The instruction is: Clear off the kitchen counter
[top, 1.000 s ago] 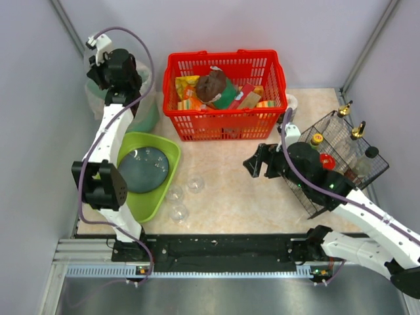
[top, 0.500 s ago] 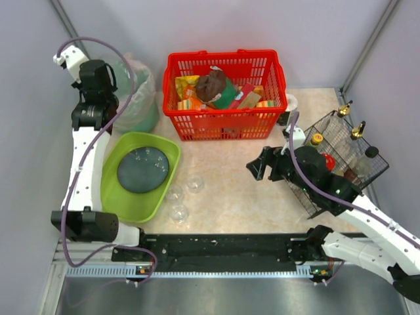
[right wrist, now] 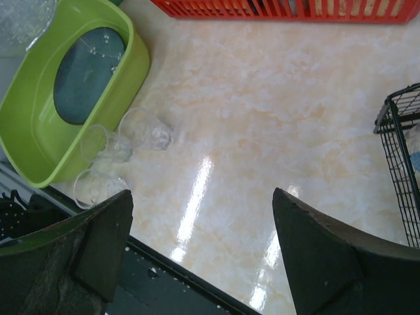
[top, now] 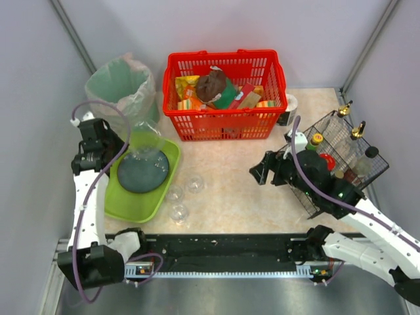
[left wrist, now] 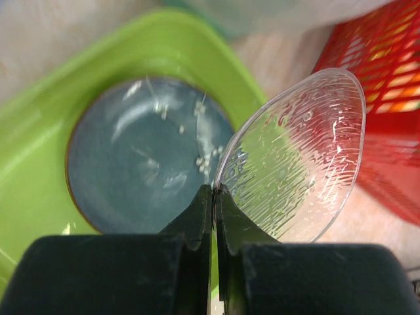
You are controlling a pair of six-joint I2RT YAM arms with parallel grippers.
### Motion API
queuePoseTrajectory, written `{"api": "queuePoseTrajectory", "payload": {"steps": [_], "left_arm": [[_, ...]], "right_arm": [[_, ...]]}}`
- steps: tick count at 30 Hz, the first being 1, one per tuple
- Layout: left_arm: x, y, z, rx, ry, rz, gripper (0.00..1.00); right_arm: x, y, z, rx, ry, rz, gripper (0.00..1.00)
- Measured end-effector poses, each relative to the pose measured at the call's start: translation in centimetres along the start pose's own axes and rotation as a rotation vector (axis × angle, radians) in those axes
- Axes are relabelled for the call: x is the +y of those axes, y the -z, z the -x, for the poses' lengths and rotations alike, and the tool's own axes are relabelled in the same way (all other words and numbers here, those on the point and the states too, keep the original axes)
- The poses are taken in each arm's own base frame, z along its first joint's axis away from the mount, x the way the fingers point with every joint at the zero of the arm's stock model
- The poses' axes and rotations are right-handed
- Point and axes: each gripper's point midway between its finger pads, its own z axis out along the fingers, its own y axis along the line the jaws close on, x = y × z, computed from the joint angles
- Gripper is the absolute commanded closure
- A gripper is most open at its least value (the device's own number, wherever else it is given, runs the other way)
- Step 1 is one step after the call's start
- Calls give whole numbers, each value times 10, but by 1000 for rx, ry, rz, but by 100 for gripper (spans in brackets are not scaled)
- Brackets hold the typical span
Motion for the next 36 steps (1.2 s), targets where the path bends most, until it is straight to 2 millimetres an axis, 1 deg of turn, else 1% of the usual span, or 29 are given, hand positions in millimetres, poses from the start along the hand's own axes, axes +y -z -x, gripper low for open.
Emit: {"api": "queuePoseTrajectory", "payload": {"steps": [1, 4, 7, 9, 13, 21, 22, 25, 27, 29, 30, 31, 34, 36], "left_arm": [[6, -2, -15, 36, 12, -4, 100], [23, -7, -48, 114, 41, 7, 100], [39, -11, -70, 147, 65, 38, 100], [49, -14, -80, 154, 86, 59, 100], [64, -23, -93, 164, 132, 99, 100], [105, -52, -128, 228, 229, 223, 100], [110, -56, -133, 244, 239, 240, 98], [118, -62, -142, 275, 252, 272, 86], [121, -64, -143, 274, 249, 283, 81], [127, -66, -144, 273, 243, 309, 73], [129, -66, -144, 274, 240, 323, 67], [132, -67, -145, 276, 235, 335, 57], [135, -69, -146, 283, 229, 354, 35], [132, -71, -140, 268, 229, 346, 25]], "right_arm": [[-1, 0, -2, 5, -3, -3, 15], [-4, 1, -9, 18, -11, -9, 15], [-6, 3, -12, 27, -21, -11, 15], [-5, 5, -11, 22, -31, -6, 15], [-3, 10, -9, 9, -49, 8, 15], [-1, 12, -7, 4, -64, 16, 15], [-1, 12, -7, 4, -66, 16, 15], [-1, 11, -8, 8, -69, 16, 17], [-1, 8, -10, 19, -67, 8, 18], [-2, 4, -15, 40, -59, 1, 19], [-3, 1, -17, 52, -54, -2, 20], [-3, -2, -21, 70, -47, -7, 20], [-5, -15, -36, 146, -21, -20, 19], [-7, -22, -47, 195, -5, -29, 18]]}}
